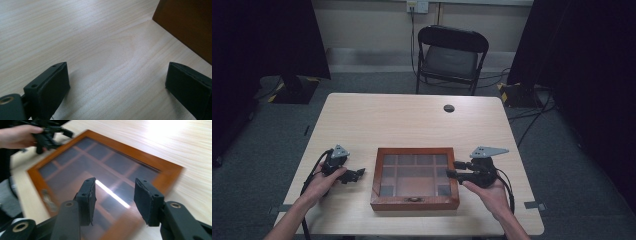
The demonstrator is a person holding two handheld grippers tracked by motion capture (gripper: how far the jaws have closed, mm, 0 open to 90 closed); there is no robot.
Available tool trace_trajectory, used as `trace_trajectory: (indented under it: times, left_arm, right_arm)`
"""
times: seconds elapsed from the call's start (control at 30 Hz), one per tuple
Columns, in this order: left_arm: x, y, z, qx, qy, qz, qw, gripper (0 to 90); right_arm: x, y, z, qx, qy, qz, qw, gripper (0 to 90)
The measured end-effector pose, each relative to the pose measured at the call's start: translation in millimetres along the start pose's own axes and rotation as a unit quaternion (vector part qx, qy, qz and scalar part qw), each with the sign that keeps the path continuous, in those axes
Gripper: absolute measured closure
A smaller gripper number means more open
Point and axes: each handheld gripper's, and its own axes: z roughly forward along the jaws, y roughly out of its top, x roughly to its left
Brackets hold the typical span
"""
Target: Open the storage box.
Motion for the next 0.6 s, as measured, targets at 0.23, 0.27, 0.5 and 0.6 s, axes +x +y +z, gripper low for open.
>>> trace_trajectory:
  times: [0.23, 0.27, 0.5, 0.6]
  left_arm:
    - [0.1, 0.1, 0.3, -0.001, -0.001, 0.0, 1.0, 4.3]
    - [0.3, 0.1, 0.4, 0.001, -0.001, -0.001, 1.0, 4.1]
    - [0.7, 0.2, 0.8, 0.003, -0.003, -0.005, 1.0, 2.8]
    - [0.9, 0.3, 0.9, 0.002, -0.003, -0.004, 1.0, 2.6]
  right_arm:
    - [20.0, 17.0, 16.8, 0.013, 0.044, -0.027, 0.9986, 56.7]
    - [23.1, 20.1, 20.7, 0.017, 0.052, -0.032, 0.998, 57.7]
    - [39.1, 27.1, 40.6, 0.033, 0.092, -0.064, 0.9931, 65.6]
    - [47.2, 19.9, 51.3, 0.054, 0.109, -0.078, 0.9895, 68.1]
